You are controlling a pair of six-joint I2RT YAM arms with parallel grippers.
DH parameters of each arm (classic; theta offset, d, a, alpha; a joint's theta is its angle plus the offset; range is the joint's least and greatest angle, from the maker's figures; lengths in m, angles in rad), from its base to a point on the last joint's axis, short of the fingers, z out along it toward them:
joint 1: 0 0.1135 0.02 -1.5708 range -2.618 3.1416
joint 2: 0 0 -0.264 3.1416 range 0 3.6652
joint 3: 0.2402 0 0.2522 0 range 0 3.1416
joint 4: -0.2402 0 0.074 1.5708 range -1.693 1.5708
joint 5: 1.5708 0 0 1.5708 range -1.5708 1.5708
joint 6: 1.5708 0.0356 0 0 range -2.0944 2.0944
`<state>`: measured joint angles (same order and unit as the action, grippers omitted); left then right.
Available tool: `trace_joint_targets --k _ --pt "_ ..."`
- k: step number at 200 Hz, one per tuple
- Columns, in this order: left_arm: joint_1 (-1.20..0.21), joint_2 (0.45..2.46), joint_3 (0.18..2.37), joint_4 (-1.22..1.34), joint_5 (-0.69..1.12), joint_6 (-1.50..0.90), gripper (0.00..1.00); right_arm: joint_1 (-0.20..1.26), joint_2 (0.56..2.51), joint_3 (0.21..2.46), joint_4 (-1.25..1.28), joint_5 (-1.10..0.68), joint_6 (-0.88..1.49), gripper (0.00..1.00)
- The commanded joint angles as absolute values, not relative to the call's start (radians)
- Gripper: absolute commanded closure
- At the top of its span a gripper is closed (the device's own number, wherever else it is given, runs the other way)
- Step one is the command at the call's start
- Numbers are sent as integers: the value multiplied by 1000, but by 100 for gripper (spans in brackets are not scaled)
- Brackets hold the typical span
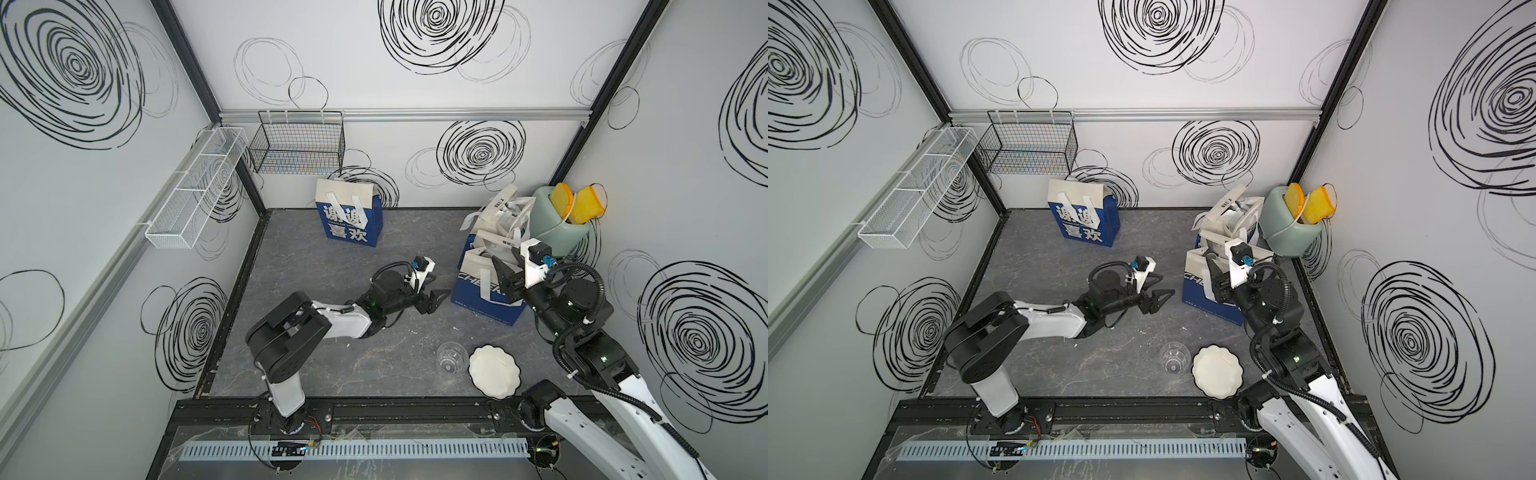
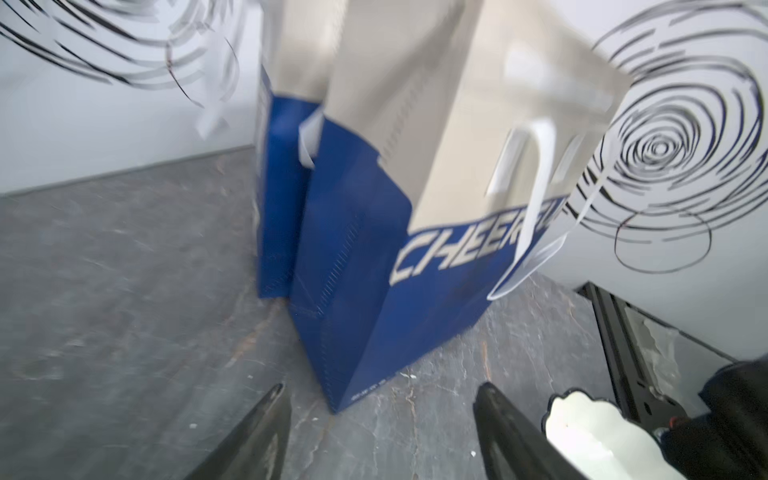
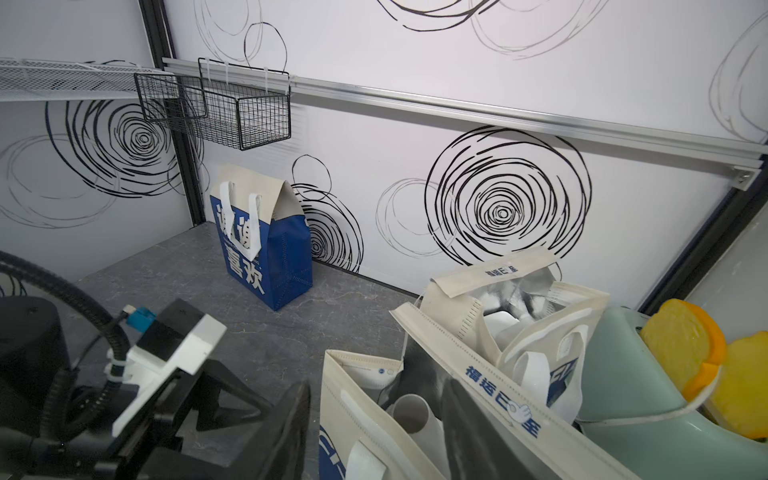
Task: Open the takeout bag
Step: Move the takeout bag to the center of the board.
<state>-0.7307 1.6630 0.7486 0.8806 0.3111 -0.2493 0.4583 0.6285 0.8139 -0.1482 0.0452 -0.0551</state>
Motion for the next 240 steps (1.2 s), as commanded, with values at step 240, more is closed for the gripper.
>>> trace_joint_targets --k 240 --pt "-460 494 698 -363 -59 -330 19 612 2304 2133 -39 -289 242 39"
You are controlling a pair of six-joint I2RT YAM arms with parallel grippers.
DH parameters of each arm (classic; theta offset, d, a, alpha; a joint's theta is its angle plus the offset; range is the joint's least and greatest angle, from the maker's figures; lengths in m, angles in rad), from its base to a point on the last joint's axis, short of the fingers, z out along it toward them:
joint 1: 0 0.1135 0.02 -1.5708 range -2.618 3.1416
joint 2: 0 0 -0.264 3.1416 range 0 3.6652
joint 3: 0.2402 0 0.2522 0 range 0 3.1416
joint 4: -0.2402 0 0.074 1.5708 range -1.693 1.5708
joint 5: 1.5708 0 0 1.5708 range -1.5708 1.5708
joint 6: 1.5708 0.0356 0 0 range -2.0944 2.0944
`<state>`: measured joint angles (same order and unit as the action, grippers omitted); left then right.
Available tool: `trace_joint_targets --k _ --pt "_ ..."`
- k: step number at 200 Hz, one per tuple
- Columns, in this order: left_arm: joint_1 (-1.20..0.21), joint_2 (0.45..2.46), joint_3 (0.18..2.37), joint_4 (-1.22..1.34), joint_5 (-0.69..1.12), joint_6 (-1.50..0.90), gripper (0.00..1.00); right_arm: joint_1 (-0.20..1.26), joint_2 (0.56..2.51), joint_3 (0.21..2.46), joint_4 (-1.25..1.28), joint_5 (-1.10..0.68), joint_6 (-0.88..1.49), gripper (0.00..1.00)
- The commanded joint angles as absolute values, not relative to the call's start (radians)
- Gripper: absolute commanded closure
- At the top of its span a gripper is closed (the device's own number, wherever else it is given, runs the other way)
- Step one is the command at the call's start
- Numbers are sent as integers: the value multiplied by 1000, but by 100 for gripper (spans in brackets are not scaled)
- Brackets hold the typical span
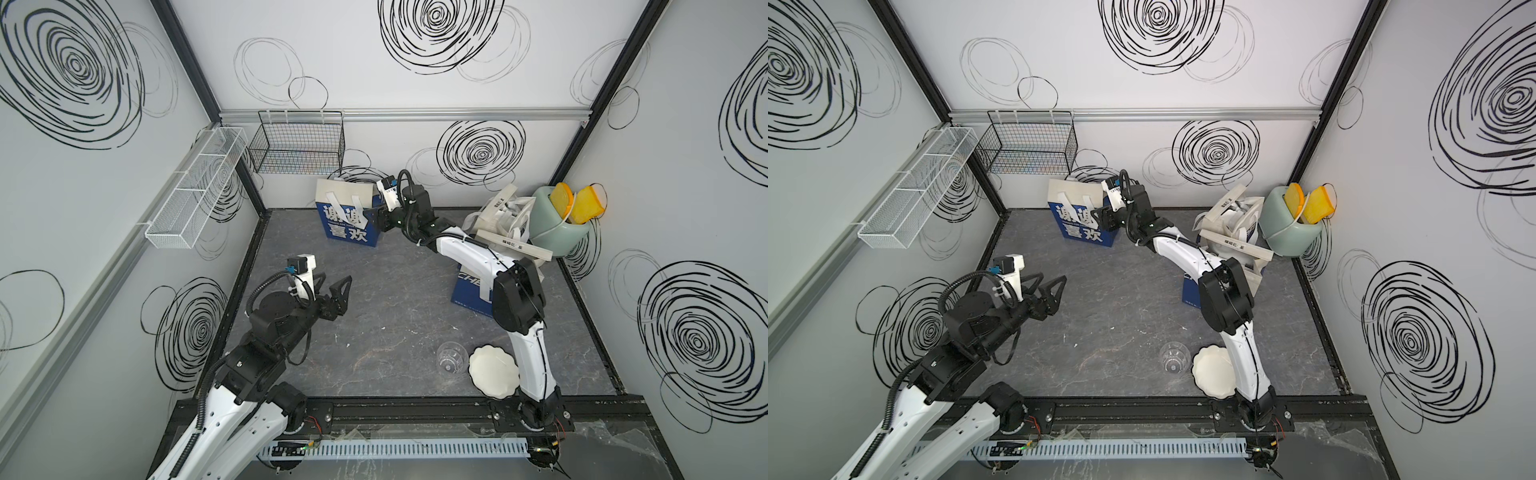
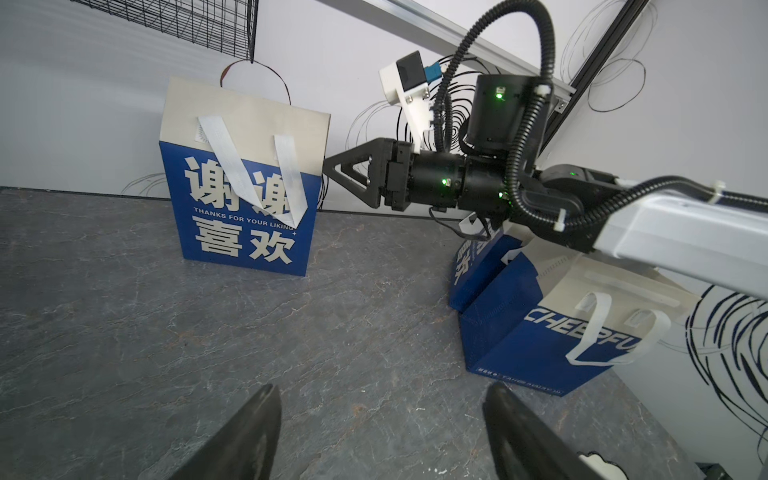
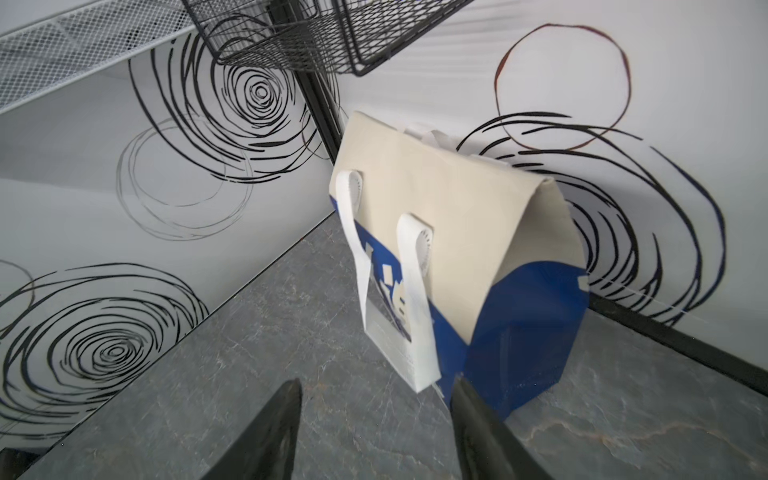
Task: Open the takeout bag
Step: Move the takeout bag to the center of the board.
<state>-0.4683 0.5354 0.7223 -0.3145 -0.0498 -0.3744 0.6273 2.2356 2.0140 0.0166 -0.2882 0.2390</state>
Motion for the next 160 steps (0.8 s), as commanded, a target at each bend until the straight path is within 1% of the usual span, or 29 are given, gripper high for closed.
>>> trace_joint_targets --k 1,31,48,62,75,90,116,131,160 --pt "-459 492 696 -363 -59 -329 19 612 2308 2139 -40 -289 242 39" --pt "-462 429 645 -377 -83 -326 19 608 2433 2327 -108 -298 248 40" --pt "-485 398 641 -369 -86 -322 19 602 2471 2365 -82 -326 261 40" --pt "-492 378 635 -360 -90 -316 20 594 2502 2395 -69 -352 289 44" --pt "-491 367 635 -362 -96 -311 20 590 2516 2410 -63 -372 306 52" --pt "-491 364 635 -360 -96 -307 20 592 2519 2410 -45 -404 307 60" --pt "-488 373 637 -362 -88 -307 20 596 2511 2408 -37 -445 307 87" --pt "-479 374 637 -362 -88 -309 20 600 2492 2384 -36 -455 309 100" --pt "-471 364 631 -355 -89 -311 20 621 2427 2318 -26 -448 287 100"
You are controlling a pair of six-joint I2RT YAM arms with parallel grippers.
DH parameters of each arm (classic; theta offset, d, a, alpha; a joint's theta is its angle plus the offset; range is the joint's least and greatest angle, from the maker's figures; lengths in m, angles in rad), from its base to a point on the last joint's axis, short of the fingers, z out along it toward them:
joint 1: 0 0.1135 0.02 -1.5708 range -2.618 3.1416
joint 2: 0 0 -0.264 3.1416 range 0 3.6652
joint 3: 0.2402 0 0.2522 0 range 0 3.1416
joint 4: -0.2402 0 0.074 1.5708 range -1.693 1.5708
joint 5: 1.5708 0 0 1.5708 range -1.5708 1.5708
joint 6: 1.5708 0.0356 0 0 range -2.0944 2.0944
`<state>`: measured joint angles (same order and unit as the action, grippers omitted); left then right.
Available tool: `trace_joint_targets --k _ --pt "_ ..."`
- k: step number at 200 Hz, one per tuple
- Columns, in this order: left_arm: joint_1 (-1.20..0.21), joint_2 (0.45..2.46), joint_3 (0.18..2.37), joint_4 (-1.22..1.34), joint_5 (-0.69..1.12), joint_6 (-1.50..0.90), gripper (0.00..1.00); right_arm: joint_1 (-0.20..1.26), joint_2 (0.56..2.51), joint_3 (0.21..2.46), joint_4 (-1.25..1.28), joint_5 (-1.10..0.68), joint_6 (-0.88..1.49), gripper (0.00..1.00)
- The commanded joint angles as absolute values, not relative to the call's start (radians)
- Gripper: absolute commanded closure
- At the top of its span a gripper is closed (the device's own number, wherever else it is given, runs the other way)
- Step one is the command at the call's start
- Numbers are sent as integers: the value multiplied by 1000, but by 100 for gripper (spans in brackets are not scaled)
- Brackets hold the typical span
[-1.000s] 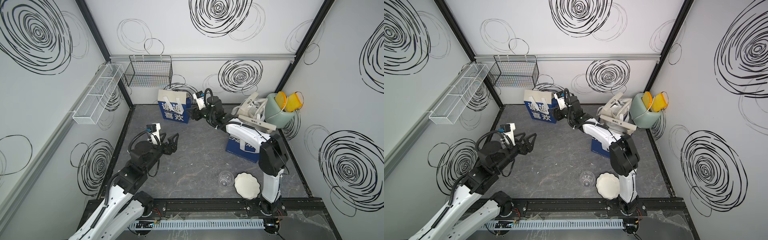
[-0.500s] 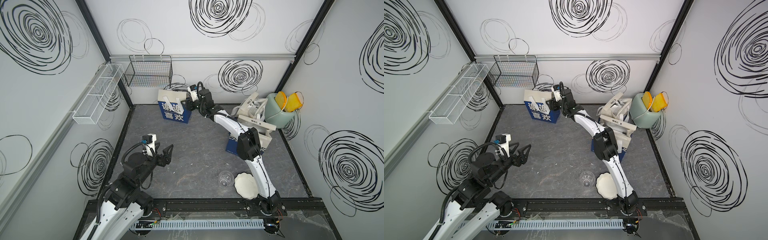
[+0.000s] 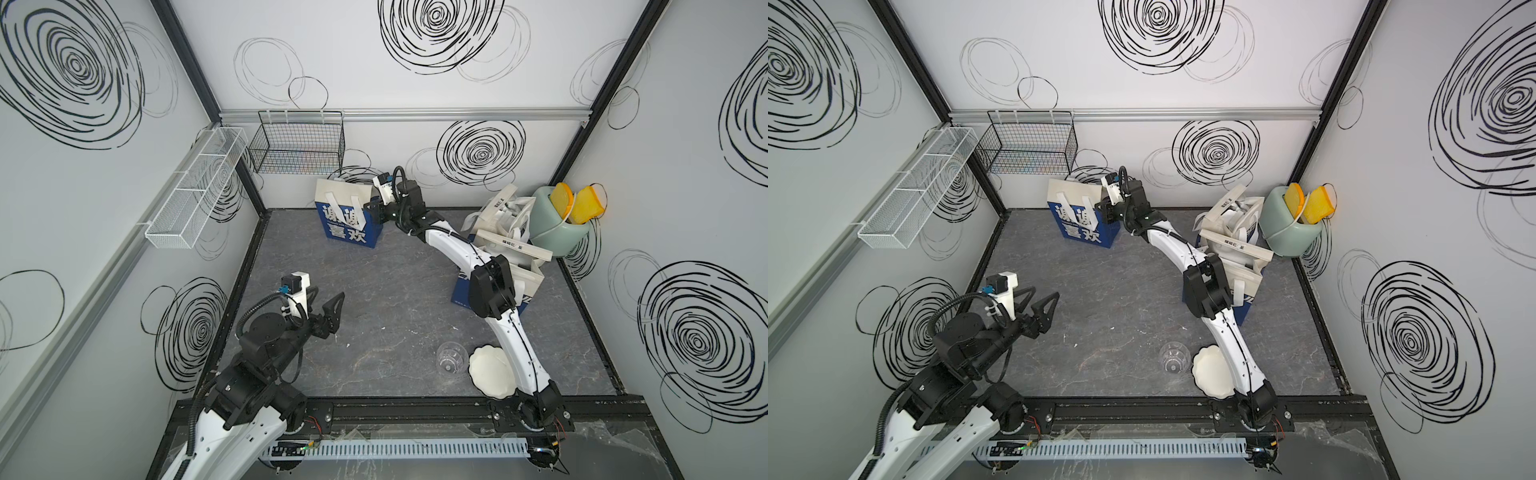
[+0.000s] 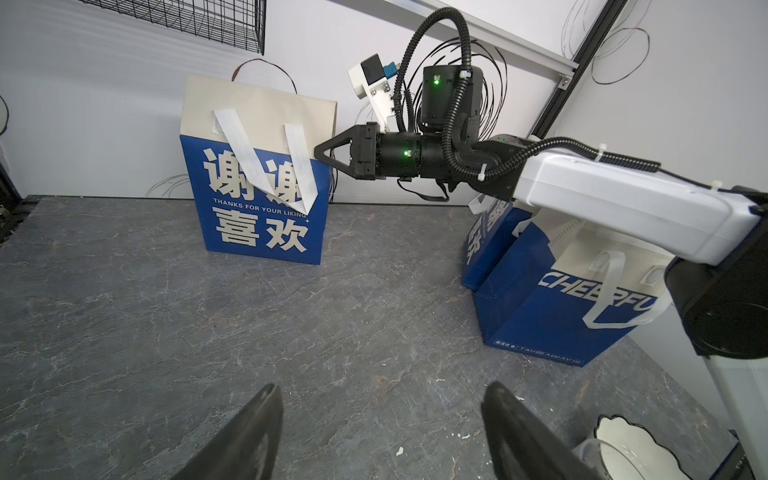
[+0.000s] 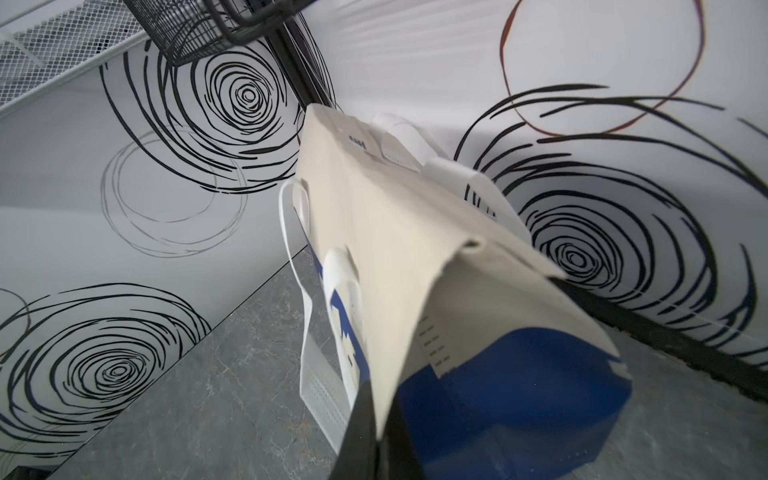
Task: Open the takeout bag
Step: Move the takeout bag to the center of the board.
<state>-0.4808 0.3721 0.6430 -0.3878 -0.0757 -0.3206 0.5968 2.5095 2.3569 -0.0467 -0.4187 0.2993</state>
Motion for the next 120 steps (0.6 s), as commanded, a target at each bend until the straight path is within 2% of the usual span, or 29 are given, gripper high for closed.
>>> trace_joint_targets --k 1,56,120 --pt "-470 364 630 -355 -89 -311 20 622 2426 2316 -26 -448 287 100" --pt "-447 365 630 -356 -92 -313 20 683 2205 2051 -9 -426 302 100" --pt "-427 364 629 -354 -92 -317 20 767 1763 1425 253 -335 398 100"
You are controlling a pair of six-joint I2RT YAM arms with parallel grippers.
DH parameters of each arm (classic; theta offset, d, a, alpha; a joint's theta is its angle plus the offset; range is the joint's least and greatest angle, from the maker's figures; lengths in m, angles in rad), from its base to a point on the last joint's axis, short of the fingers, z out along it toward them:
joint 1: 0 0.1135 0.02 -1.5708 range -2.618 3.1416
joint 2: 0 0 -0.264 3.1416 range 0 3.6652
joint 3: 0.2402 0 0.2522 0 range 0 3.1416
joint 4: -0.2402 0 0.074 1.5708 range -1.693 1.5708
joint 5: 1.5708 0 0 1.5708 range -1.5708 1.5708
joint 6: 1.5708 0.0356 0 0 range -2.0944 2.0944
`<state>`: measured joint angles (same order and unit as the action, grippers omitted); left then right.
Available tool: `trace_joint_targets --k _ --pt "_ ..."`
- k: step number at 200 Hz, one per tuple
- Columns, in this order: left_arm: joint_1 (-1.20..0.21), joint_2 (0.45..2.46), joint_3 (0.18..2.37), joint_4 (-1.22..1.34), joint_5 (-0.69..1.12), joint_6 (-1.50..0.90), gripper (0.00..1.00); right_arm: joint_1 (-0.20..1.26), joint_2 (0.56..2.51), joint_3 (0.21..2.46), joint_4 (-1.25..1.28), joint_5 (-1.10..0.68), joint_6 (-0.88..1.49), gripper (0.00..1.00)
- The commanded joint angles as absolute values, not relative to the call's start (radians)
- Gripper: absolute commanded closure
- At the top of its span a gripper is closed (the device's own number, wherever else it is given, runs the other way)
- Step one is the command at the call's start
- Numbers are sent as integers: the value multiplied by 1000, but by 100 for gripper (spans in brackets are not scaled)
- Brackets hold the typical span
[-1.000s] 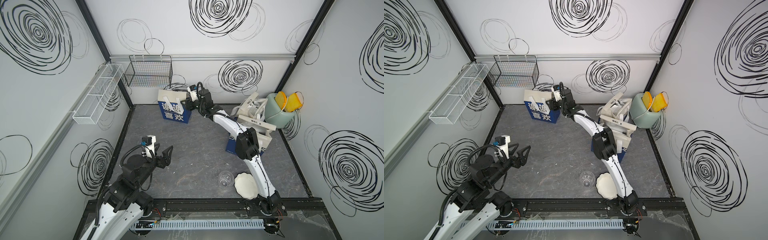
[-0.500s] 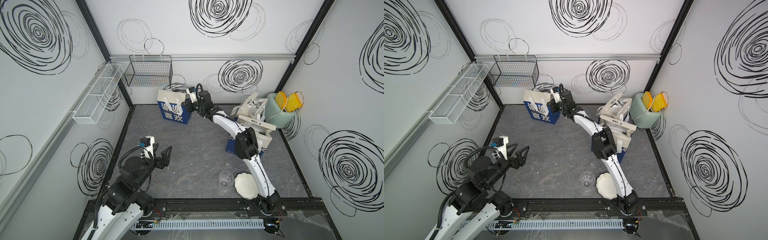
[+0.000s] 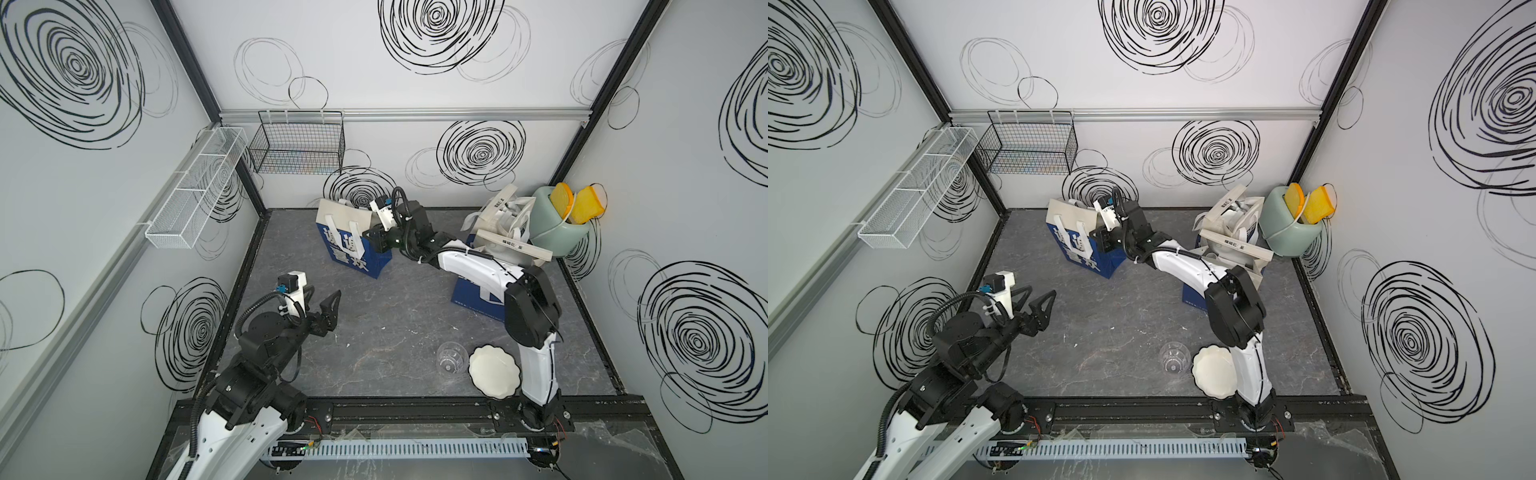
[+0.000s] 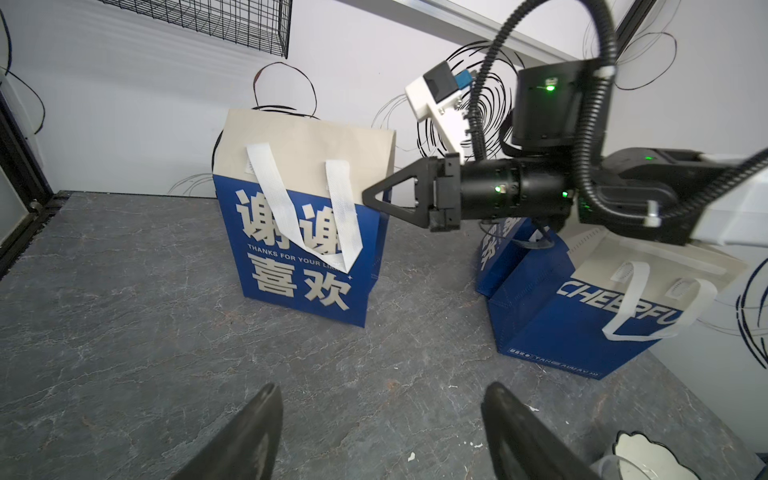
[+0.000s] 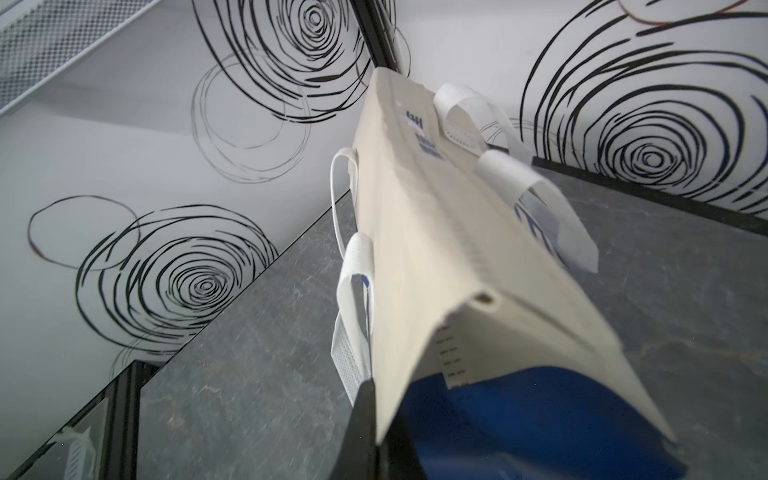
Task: Open the takeout bag
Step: Move the takeout bag to the center of the board.
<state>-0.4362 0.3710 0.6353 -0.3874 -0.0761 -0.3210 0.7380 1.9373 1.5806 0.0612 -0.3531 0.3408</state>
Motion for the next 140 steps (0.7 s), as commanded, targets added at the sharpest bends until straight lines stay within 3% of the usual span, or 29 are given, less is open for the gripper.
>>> trace_joint_targets --k 1,49,92,106,140 --pt "-427 365 629 -354 -92 -318 20 768 1756 1417 257 -333 398 100" --pt "-424 380 627 -355 -91 -324 20 840 1465 1032 381 -242 474 100" --pt "-423 398 626 -355 -88 -331 20 891 1371 894 378 -201 486 100" --pt "-422 404 626 -354 -90 -335 20 896 1359 882 360 -192 474 95" --pt "-430 431 627 -360 -109 -352 20 903 1314 895 276 -163 411 73"
